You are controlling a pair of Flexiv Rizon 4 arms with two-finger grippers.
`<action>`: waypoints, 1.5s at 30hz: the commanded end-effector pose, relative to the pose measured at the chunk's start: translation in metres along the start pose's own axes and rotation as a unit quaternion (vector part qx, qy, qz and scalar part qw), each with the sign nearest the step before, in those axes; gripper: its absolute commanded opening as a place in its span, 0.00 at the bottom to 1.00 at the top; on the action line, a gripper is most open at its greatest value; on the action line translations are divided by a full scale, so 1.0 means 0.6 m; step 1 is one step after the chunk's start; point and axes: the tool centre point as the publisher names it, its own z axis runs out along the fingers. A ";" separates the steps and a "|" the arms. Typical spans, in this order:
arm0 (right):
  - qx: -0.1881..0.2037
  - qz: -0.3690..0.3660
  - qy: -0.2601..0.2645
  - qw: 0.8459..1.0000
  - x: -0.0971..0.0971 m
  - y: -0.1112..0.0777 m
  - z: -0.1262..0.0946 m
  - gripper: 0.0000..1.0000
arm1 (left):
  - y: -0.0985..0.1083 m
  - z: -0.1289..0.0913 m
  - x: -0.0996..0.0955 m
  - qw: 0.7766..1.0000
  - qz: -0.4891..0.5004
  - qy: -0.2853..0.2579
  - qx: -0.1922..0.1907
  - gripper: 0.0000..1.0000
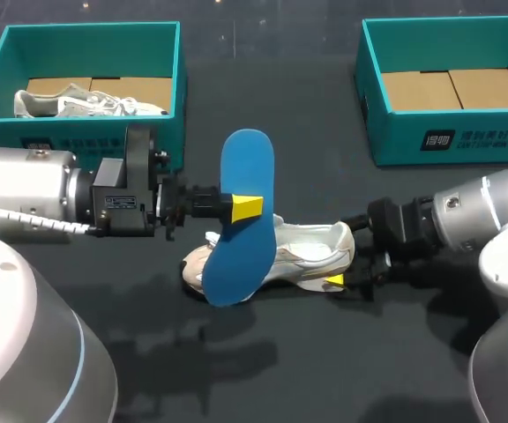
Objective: Take the shoe out of the shoebox, open the shoe tongue, remove and reinsert the insole, then place the shoe into the shoebox
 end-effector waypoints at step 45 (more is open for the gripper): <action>0.351 0.085 0.011 0.932 0.033 0.071 -0.057 1.00 | 0.002 0.005 0.000 1.000 0.000 -0.001 0.001 0.00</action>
